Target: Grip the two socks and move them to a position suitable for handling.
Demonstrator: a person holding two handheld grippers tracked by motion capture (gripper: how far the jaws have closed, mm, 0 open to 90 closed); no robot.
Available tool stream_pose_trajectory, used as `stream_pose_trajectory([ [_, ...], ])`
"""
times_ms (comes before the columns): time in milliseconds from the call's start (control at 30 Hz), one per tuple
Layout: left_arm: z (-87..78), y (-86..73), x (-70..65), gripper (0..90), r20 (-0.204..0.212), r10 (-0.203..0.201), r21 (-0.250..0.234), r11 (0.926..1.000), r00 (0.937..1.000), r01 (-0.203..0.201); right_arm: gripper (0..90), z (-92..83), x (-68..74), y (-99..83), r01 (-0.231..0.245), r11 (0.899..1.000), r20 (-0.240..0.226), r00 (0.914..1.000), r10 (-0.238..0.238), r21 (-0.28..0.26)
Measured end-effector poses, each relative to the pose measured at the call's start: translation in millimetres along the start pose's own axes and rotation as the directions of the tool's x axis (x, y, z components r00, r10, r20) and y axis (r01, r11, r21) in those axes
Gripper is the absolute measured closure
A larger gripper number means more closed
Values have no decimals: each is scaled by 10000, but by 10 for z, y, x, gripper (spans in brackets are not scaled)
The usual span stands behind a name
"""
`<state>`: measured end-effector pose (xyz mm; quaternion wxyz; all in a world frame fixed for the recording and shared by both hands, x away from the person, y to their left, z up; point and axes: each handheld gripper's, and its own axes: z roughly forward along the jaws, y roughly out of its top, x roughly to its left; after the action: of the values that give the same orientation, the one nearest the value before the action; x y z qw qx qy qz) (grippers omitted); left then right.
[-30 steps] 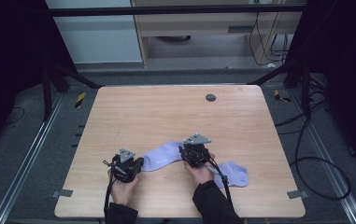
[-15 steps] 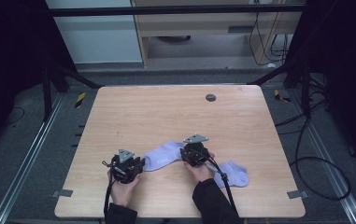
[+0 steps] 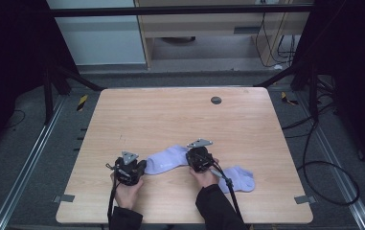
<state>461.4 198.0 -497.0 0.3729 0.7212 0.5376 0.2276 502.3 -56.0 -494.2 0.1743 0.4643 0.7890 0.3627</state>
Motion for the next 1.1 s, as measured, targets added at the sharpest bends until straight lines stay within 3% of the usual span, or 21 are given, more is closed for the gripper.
stream_pose_trajectory([
  [100,-25,66,38,874,-112,69,-217,9997,9999,-71,883,-81,18,-8,-2,9996,-185,9998,-4,-299],
  [233,42,151,91,873,-273,206,-147,9997,9994,-210,883,-167,78,-61,-14,9983,-491,9988,-14,-578],
  [367,130,170,101,871,-360,416,175,9990,9985,-410,874,-149,137,-135,48,9996,-654,9978,-67,-285],
  [467,150,160,113,854,-338,480,339,9983,9983,-468,814,-117,141,-170,89,9999,-675,9977,-94,-80],
  [533,135,163,140,802,-173,312,232,9993,9994,-308,775,-129,124,-174,31,10000,-696,9976,-35,-61],
  [733,-15,178,192,652,-338,144,-273,9995,9993,-153,680,-275,20,-161,-253,9991,-741,9970,228,-336],
  [867,-118,183,158,612,173,-104,-593,9982,9998,115,584,-421,-94,-168,-499,9967,-841,9955,444,-646],
  [1100,-237,194,-67,553,884,213,-597,9981,9959,-160,506,-671,-316,-248,-497,9948,-762,9962,429,-894],
])
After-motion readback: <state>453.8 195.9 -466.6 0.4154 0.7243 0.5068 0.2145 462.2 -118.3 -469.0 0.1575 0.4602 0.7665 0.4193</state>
